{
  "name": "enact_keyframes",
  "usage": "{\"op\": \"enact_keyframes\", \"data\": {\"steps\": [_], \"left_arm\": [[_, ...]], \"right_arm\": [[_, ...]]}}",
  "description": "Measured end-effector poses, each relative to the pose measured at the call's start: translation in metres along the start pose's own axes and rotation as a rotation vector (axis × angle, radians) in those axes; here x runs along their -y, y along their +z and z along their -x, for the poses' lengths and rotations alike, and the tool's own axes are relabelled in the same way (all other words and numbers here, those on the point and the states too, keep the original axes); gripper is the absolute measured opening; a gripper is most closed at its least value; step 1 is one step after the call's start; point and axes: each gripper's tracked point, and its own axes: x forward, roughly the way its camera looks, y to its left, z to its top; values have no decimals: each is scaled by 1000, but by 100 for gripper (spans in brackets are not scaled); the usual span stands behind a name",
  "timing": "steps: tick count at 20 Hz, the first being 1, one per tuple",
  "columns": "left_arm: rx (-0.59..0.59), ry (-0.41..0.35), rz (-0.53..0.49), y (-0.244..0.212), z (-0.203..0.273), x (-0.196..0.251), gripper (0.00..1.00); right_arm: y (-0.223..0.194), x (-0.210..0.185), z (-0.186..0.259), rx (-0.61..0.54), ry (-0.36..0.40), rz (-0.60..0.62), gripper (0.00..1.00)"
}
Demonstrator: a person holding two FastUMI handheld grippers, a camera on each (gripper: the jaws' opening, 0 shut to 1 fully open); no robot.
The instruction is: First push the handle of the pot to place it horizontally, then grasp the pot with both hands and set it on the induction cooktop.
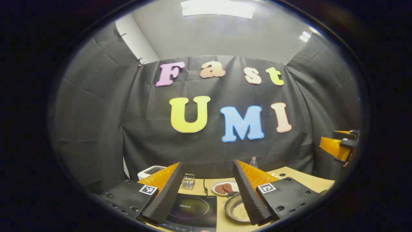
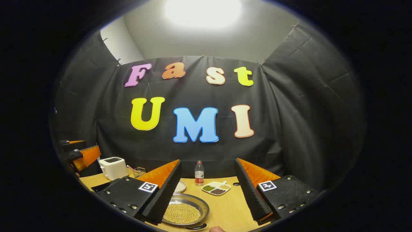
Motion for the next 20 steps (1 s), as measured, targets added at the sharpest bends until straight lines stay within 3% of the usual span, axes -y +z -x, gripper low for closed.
{"op": "enact_keyframes", "data": {"steps": [7, 20], "left_arm": [[10, 0, -2, 5, 7, -7, 100], [20, 16, -19, 8, 19, -31, 100]], "right_arm": [[3, -3, 2, -1, 7, 15, 98], [-2, -17, -1, -30, 0, 33, 98]]}}
